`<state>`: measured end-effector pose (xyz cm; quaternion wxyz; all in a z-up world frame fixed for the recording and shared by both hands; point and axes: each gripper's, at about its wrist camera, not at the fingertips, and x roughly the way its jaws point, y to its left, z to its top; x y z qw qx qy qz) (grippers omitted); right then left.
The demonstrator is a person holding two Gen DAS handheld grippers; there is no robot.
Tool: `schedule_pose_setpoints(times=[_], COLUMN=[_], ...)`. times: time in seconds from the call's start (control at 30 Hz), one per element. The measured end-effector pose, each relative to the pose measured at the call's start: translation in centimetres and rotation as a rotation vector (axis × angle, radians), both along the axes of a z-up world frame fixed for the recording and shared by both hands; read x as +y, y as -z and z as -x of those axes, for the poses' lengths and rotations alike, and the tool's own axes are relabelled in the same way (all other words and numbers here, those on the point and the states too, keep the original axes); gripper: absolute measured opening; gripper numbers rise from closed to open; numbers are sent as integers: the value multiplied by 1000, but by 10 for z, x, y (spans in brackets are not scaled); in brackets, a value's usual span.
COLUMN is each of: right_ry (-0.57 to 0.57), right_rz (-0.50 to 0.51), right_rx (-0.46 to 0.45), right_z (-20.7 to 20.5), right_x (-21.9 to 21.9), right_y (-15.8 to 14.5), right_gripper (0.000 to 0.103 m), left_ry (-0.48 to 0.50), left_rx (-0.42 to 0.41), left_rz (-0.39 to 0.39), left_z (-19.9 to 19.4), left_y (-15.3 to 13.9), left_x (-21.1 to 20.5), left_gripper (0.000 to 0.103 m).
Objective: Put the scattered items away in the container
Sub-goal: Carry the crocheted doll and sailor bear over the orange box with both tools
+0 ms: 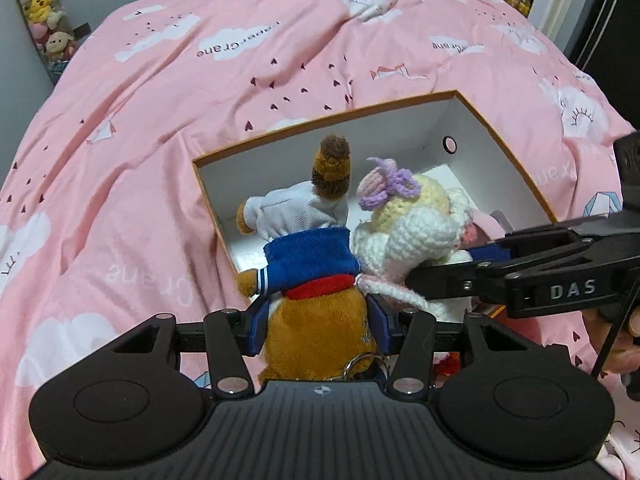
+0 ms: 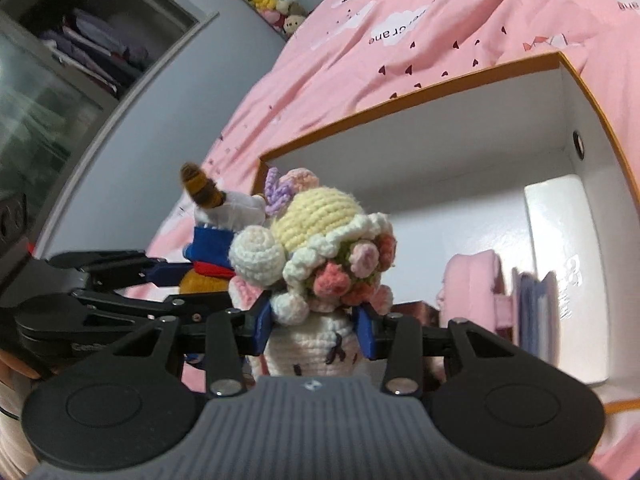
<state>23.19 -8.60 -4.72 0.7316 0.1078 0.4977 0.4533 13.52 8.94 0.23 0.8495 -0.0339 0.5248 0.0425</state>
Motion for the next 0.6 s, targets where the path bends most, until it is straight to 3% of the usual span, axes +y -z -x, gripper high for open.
schedule_pose_setpoints(times=[0.17, 0.43, 0.6], right_ry=[-16, -62, -76], right_rz=[56, 103, 133], right_rx=[-35, -71, -88], right_z=[-3, -4, -2], right_x=[4, 8, 11], right_y=[3, 5, 2], right_gripper=[45, 46, 46], left_ry=[18, 90, 79], left_rx=[18, 56, 52], left_rz=[-19, -114, -86], left_z=[-6, -7, -6], left_y=[10, 28, 29], left_x=[-6, -22, -14], left_gripper=[58, 61, 63])
